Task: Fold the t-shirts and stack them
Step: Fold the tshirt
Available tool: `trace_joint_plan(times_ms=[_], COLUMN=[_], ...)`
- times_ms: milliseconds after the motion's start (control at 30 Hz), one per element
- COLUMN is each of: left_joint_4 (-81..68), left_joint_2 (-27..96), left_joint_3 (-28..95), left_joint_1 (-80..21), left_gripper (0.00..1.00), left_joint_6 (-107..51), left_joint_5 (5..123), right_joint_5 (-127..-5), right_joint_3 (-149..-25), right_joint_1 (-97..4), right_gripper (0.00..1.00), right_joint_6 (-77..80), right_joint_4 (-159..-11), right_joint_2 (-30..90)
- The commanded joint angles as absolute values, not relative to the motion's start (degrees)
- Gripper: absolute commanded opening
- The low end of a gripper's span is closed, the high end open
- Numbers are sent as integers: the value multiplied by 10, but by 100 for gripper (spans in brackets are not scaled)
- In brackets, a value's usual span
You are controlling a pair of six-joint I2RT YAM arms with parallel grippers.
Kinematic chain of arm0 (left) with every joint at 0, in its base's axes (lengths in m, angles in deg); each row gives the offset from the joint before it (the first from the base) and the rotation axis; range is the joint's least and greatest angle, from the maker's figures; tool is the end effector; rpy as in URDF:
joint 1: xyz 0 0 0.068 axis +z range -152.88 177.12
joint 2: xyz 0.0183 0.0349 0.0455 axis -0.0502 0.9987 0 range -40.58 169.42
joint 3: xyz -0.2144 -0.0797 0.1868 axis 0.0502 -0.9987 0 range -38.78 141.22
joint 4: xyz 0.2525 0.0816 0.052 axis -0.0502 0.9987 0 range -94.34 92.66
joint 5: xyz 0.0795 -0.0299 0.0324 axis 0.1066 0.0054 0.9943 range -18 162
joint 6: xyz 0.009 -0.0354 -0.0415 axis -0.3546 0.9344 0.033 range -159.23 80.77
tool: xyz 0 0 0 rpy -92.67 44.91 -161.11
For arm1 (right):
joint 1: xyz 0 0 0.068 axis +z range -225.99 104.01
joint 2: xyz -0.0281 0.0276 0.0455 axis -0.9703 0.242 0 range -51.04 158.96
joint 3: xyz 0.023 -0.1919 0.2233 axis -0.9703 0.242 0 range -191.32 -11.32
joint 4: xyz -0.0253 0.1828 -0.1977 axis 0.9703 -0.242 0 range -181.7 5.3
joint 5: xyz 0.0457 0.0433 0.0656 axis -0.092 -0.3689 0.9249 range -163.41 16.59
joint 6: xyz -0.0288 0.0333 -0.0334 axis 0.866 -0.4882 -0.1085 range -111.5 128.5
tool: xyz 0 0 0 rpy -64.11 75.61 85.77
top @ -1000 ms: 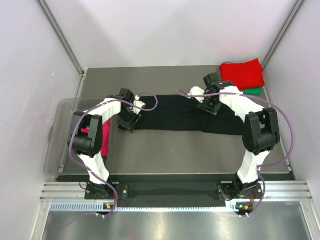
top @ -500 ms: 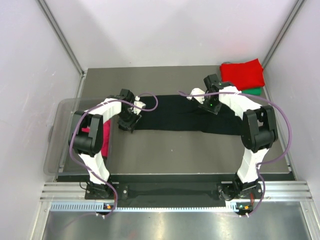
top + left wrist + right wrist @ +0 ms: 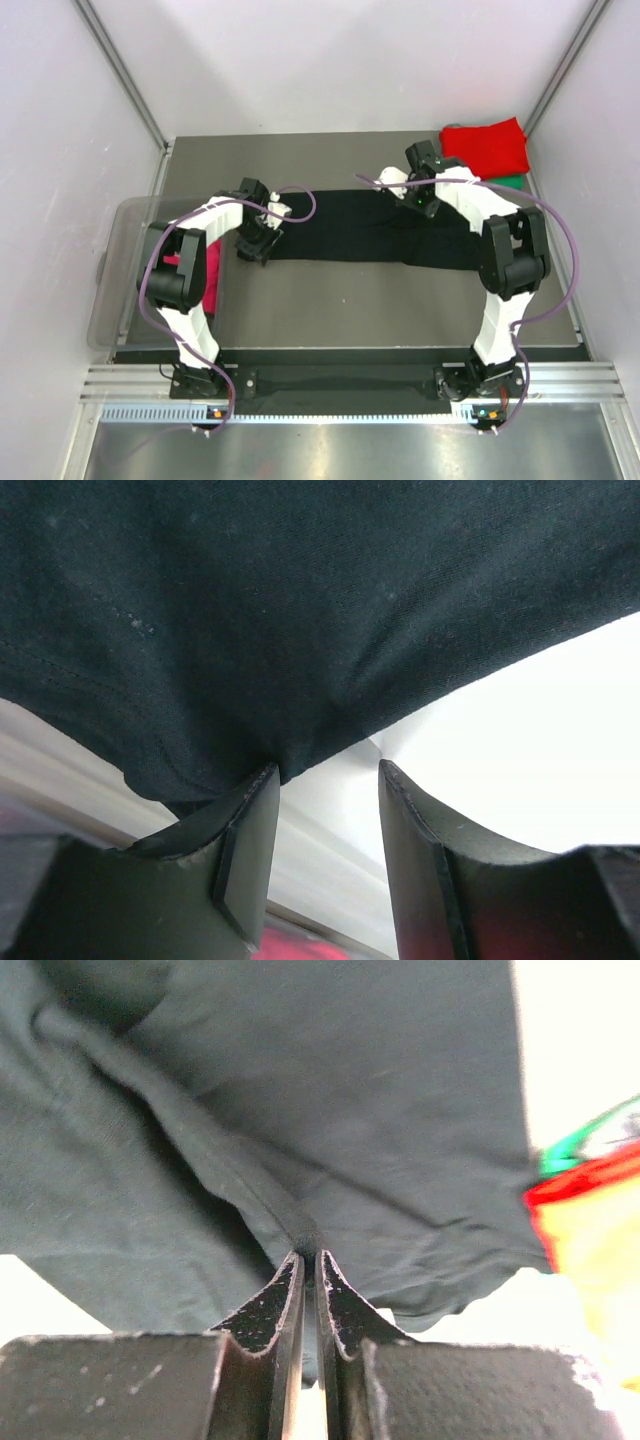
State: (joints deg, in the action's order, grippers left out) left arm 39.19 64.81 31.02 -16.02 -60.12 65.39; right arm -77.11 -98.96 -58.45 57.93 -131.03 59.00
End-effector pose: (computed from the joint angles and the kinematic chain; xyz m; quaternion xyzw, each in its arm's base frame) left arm 0.3488 -0.0859 0.1817 0.2961 0.9487 -0.0509 0.0983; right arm 0.3983 0.1235 0.2379 -0.5370 0.8226 -0.0812 0.1687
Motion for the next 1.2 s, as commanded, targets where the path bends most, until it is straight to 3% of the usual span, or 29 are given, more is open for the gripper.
trace_joint_plan(times_ms=[0, 633, 667, 800, 867, 900, 967, 1100, 1167], left_joint_4=[389, 393, 393, 390, 391, 392, 389, 390, 394], left_joint_2=[649, 647, 646, 645, 642, 637, 607, 562, 562], left_joint_3=[308, 311, 310, 311, 316, 318, 318, 312, 314], left_joint_1=[-159, -159, -159, -159, -159, -159, -159, -159, -159], left_gripper=[49, 49, 49, 49, 49, 49, 49, 50, 50], left_joint_6=[-595, -593, -594, -594, -592, -594, -608, -635, -638], left_joint_5=[646, 644, 644, 647, 653, 654, 656, 657, 662], right_joint_5=[-793, -821, -830, -863, -908, -927, -957, -865, -724], right_joint_3=[-1058, -1049, -1051, -1027, -1014, -1003, -994, -1003, -1028], right_joint_1=[-569, -511, -512, -512, -512, -513, -527, -637, -694], right_gripper=[4, 8, 17, 20, 39, 43, 43, 38, 36], right_joint_6=[580, 579, 575, 558, 545, 529, 511, 413, 363], right_joint_4=[-1272, -1225, -1216, -1169, -1129, -1120, -1118, -1197, -1287], right_joint_2=[608, 608, 608, 587, 566, 558, 531, 487, 486])
